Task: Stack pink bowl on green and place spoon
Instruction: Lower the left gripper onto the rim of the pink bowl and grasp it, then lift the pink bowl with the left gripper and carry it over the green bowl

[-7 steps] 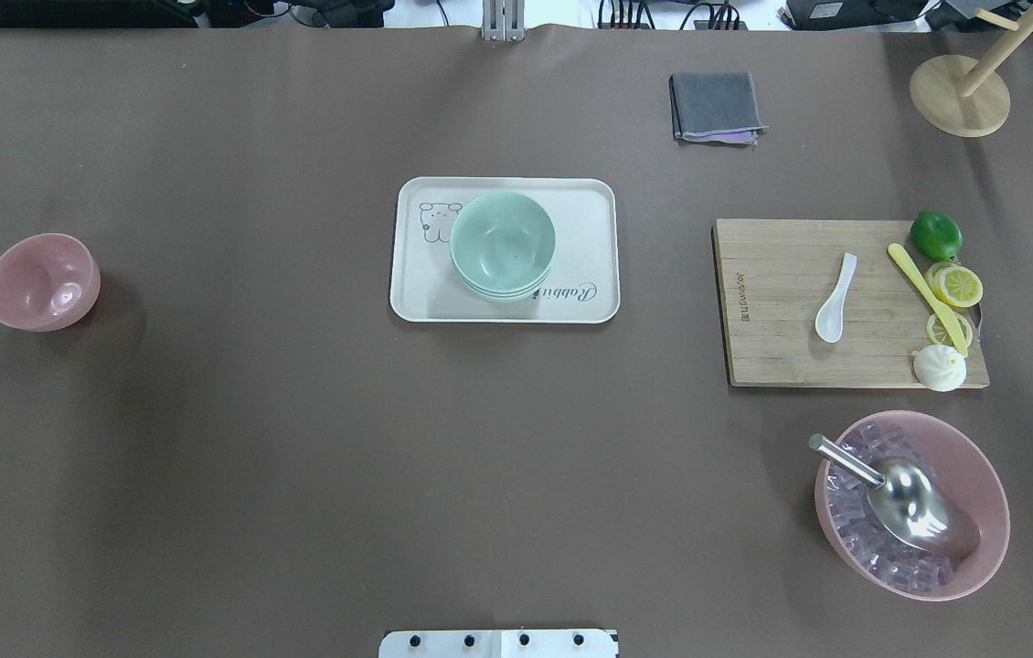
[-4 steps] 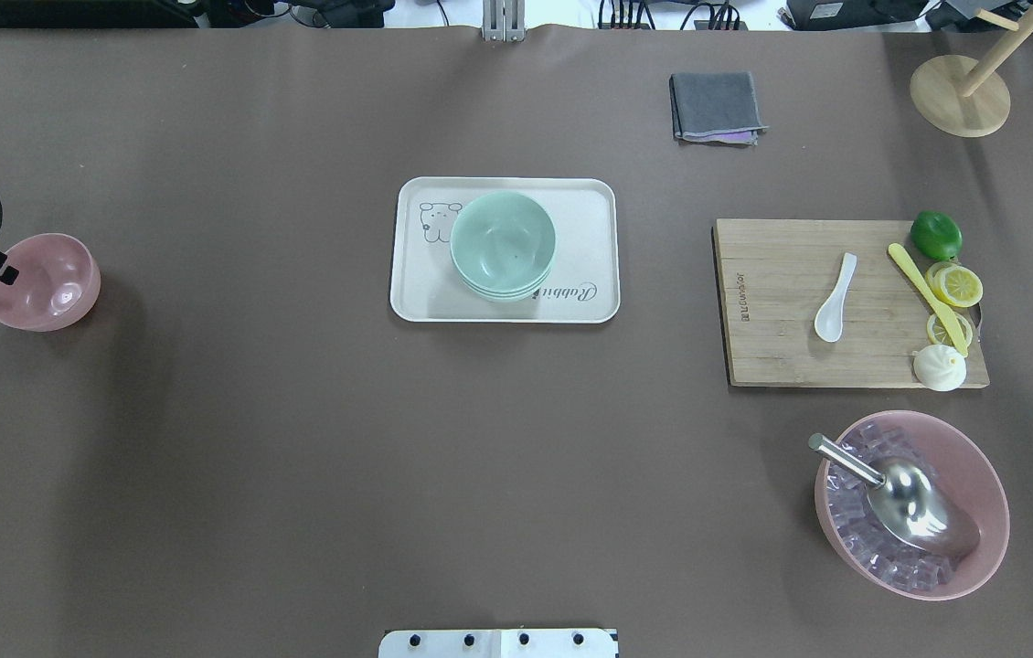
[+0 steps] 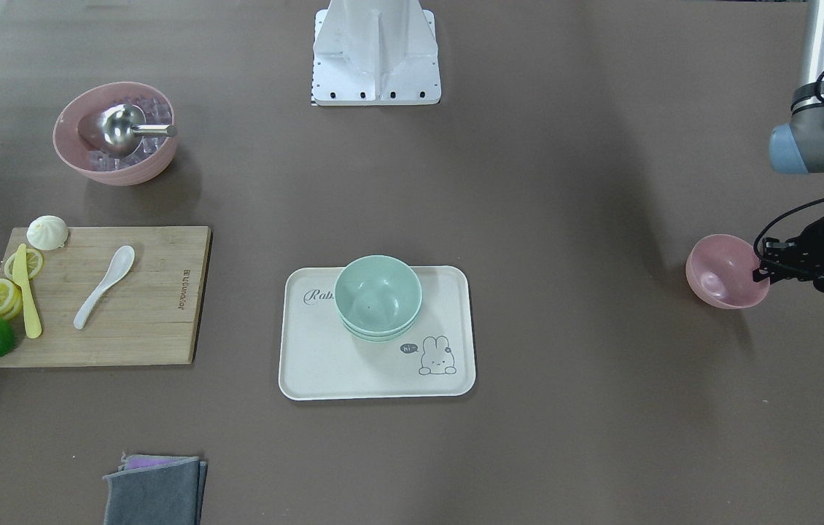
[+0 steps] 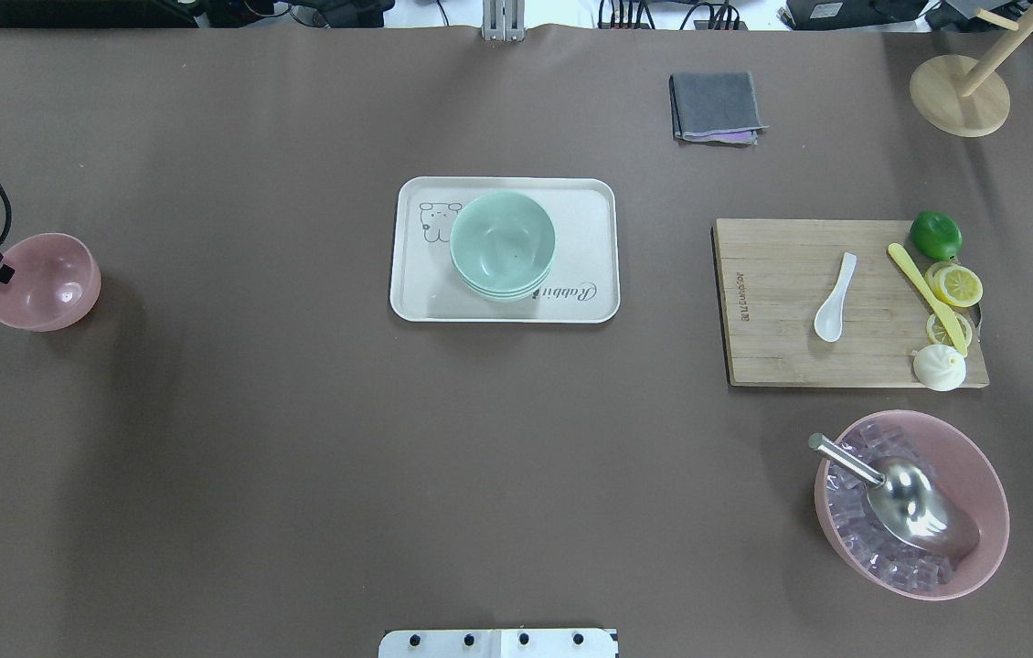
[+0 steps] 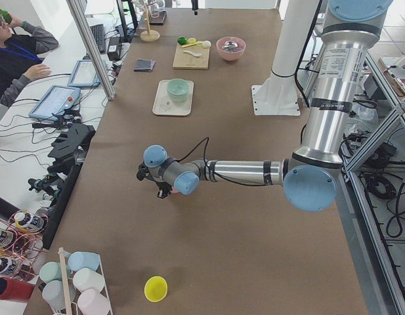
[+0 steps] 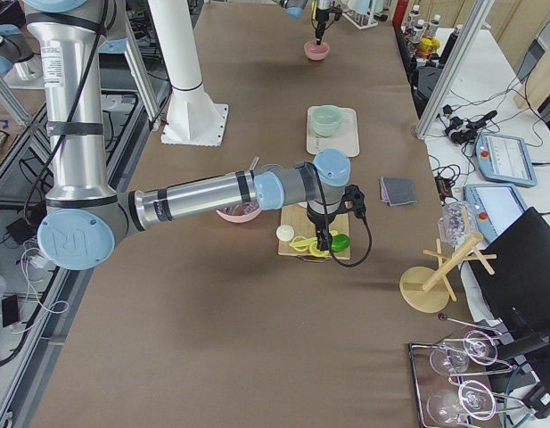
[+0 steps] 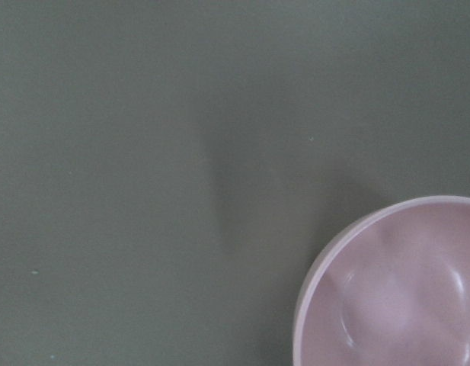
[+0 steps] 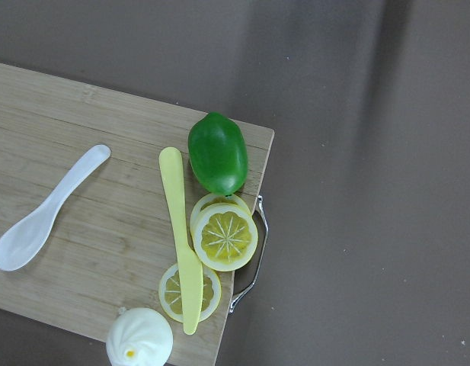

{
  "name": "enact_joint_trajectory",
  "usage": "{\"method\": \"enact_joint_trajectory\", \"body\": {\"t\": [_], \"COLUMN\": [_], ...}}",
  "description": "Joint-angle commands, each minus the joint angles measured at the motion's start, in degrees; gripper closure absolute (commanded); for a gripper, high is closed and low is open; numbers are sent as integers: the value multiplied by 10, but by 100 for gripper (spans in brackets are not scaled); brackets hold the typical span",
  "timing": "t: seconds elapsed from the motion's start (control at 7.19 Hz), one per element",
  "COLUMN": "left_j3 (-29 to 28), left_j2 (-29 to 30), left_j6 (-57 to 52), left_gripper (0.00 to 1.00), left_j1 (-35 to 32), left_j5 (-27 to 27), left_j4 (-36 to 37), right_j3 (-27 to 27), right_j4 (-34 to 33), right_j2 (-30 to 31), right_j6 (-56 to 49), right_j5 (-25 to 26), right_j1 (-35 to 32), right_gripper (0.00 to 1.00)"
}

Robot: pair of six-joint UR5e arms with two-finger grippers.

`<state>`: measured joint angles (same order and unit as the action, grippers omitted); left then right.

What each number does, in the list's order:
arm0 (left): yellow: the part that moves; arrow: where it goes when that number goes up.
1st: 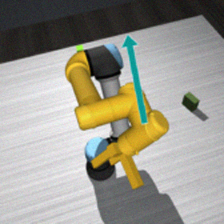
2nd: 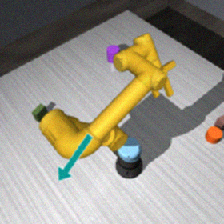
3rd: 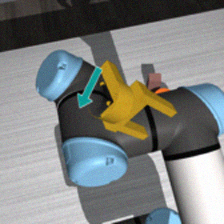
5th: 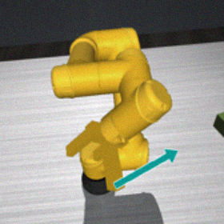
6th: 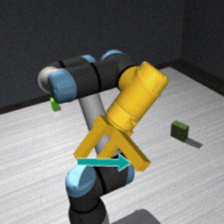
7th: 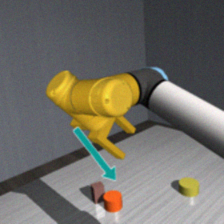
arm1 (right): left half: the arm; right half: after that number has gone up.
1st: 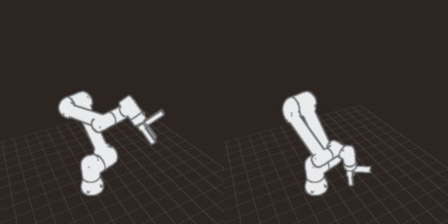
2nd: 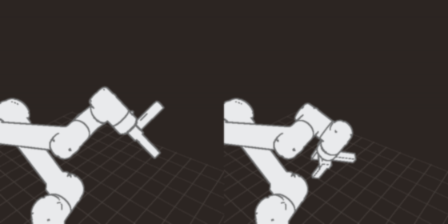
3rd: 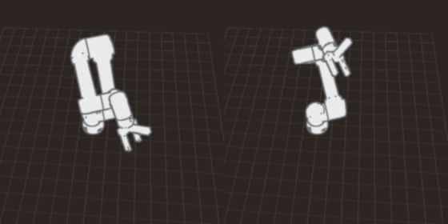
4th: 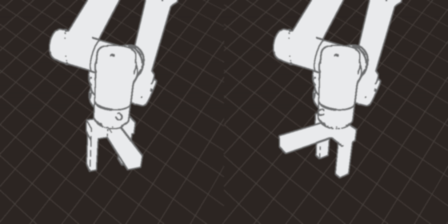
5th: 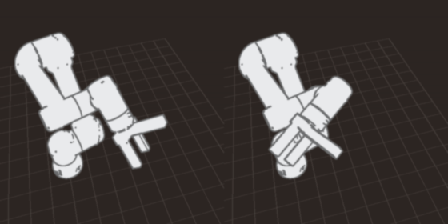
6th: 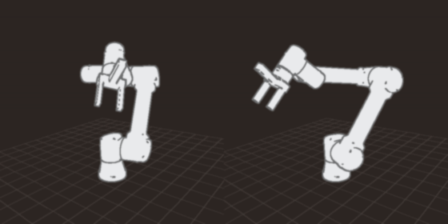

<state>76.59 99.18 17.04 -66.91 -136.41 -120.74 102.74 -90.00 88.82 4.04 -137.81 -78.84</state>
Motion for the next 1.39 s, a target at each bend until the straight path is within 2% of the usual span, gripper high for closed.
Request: {"method": "enact_joint_trajectory", "body": {"t": [0.0, 0.14, 0.42, 0.7, 0.97, 1.25], "left_j3": [8, 14, 60, 104, 129, 131], "left_j2": [19, 41, 85, 129, 185, 244], "left_j6": [4, 46, 213, 337, 485, 568], "left_gripper": [100, 100, 100, 100, 100, 100], "left_j1": [-1, -3, 0, 54, 132, 204], "left_j5": [-47, -54, -50, -45, 16, 99], "left_j4": [10, 9, 9, 9, 9, 40], "right_j3": [1, 0, 1, 2, 2, 2], "right_j4": [0, 1, 0, 0, 0, 1], "right_j2": [-1, -1, -1, -1, -2, -2], "right_j6": [-1, 0, 0, 0, 0, 0], "right_j5": [0, 0, 0, 0, 0, 0], "right_j1": [0, 0, 0, 1, 2, 3], "right_gripper": [0, 0, 0, 0, 0, 0]}}
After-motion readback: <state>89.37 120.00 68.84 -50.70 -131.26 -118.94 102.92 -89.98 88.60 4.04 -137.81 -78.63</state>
